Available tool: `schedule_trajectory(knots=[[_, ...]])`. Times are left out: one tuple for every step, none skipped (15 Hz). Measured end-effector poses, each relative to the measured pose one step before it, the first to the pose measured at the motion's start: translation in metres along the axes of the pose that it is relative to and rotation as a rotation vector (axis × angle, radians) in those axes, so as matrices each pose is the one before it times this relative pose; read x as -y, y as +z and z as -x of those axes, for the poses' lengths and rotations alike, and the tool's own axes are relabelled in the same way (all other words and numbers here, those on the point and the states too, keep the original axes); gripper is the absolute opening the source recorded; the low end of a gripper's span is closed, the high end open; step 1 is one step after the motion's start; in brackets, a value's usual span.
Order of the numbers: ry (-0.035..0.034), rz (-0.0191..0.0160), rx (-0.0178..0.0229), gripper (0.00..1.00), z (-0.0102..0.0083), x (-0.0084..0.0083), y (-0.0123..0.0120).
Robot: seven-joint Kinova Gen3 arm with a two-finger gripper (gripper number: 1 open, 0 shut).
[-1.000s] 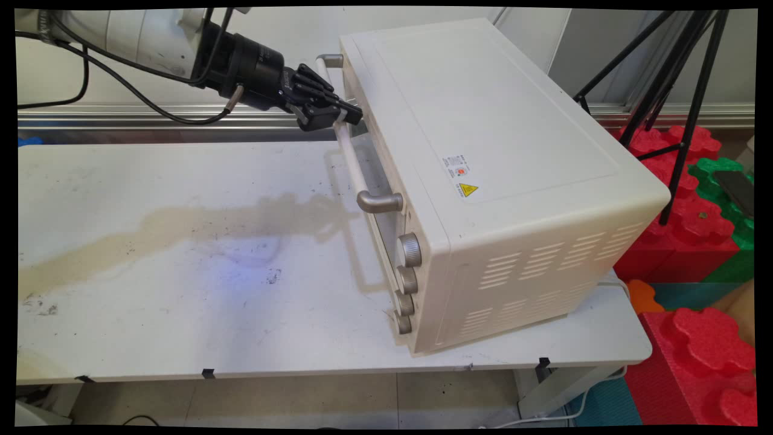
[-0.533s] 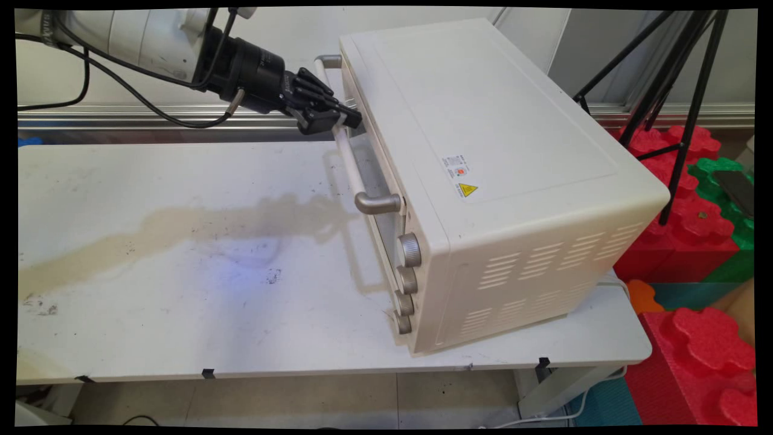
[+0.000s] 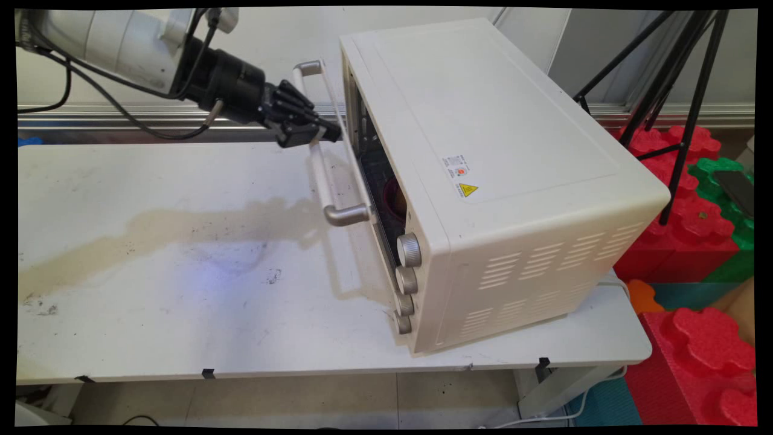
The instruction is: Open the oven
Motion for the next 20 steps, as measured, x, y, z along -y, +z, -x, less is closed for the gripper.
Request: schedule_trajectory(knots=[[-0.00039, 0.00097, 0.00589, 0.00, 0.00232, -0.00031, -0.00185], [-0.00084, 0.00193, 0.00851, 0.00, 0.00347, -0.00050, -0.00263], [-0.00075, 0.00076, 0.00564, 0.00, 0.00244, -0.00029, -0.00178], [-0.00087, 0.00245, 0.00862, 0.00, 0.00344, -0.00033, -0.00219], [-0.00070, 0.00122, 0.00584, 0.00, 0.00255, -0.00033, -0.00173], [-0.00232, 0.00076, 0.00870, 0.00, 0.00444, -0.00065, -0.00325], [-0.00046, 0.00146, 0.00624, 0.00, 0.00278, -0.00026, -0.00177], [-0.00037, 0.00307, 0.00981, 0.00, 0.00419, -0.00022, -0.00236], [-0.00033, 0.00155, 0.00655, 0.00, 0.00299, -0.00014, -0.00168], [-0.00082, 0.00250, 0.00995, 0.00, 0.00460, -0.00020, -0.00246], [-0.00024, 0.00148, 0.00672, 0.00, 0.00311, -0.00009, -0.00155], [-0.00093, 0.00178, 0.01013, 0.00, 0.00487, -0.00010, -0.00233], [-0.00005, 0.00128, 0.00656, 0.00, 0.00316, -0.00002, -0.00140], [0.00011, 0.00215, 0.00989, 0.00, 0.00473, 0.00023, -0.00162], [0.00012, 0.00104, 0.00617, 0.00, 0.00307, 0.00010, -0.00112], [-0.00039, 0.00098, 0.00928, 0.00, 0.00504, 0.00010, -0.00163], [0.00021, 0.00075, 0.00642, 0.00, 0.00341, 0.00020, -0.00080], [0.00117, 0.00136, 0.00981, 0.00, 0.00495, 0.00050, -0.00086], [0.00020, 0.00139, 0.01095, 0.00, 0.00598, 0.00048, -0.00088], [0.00103, 0.00108, 0.01072, 0.00, 0.00581, 0.00044, -0.00072]])
